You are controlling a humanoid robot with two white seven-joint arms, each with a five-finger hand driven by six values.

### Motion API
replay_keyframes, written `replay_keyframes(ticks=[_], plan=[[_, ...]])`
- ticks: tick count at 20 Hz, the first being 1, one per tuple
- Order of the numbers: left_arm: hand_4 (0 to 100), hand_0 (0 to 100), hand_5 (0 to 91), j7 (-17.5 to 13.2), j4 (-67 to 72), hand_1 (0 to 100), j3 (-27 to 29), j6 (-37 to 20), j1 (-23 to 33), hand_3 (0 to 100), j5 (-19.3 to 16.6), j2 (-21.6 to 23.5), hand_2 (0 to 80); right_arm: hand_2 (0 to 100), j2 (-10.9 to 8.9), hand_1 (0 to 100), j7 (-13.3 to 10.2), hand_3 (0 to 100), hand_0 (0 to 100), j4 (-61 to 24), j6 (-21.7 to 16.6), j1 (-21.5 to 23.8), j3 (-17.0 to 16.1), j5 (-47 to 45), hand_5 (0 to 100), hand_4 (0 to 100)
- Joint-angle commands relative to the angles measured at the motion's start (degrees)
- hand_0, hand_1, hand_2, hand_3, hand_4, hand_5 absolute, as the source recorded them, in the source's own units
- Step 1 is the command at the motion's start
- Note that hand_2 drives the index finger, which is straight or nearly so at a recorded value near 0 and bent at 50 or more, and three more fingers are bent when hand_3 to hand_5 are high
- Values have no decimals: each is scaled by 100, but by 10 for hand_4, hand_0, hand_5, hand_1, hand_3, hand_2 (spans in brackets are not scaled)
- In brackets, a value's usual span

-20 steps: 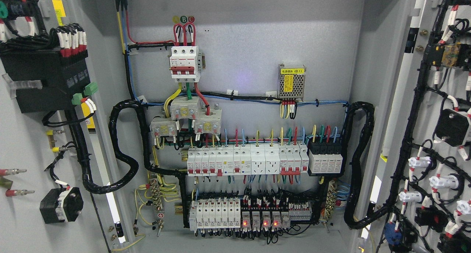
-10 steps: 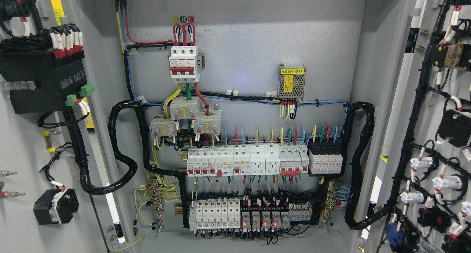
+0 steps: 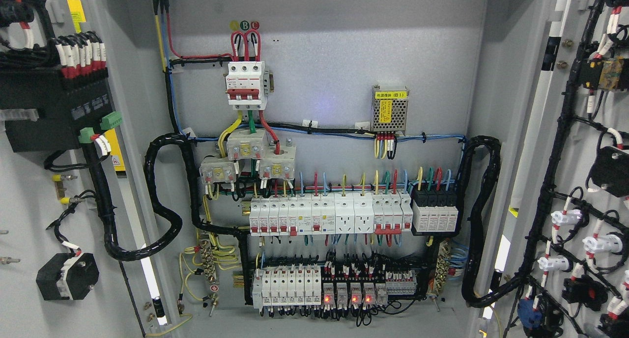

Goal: Open door with both hands

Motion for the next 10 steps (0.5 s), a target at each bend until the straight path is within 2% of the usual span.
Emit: replay_keyframes(ticks=[1, 4, 10], plan=[[0, 0, 0, -20, 42, 0, 339, 23, 9, 12, 6, -43, 0, 0, 184, 164, -1, 0, 209, 13, -1, 12, -245, -83, 0, 0], [0, 0, 0, -318, 42, 0, 260, 23, 18, 17, 6, -43, 0, 0, 255, 165, -1, 0, 209, 40, -1, 12, -254, -74, 0, 0], [0, 0, 0, -363, 33, 0, 312, 23, 27, 20, 6, -60, 0, 0, 263, 165, -1, 0, 209, 57, -1, 38, -254, -83, 0, 0]])
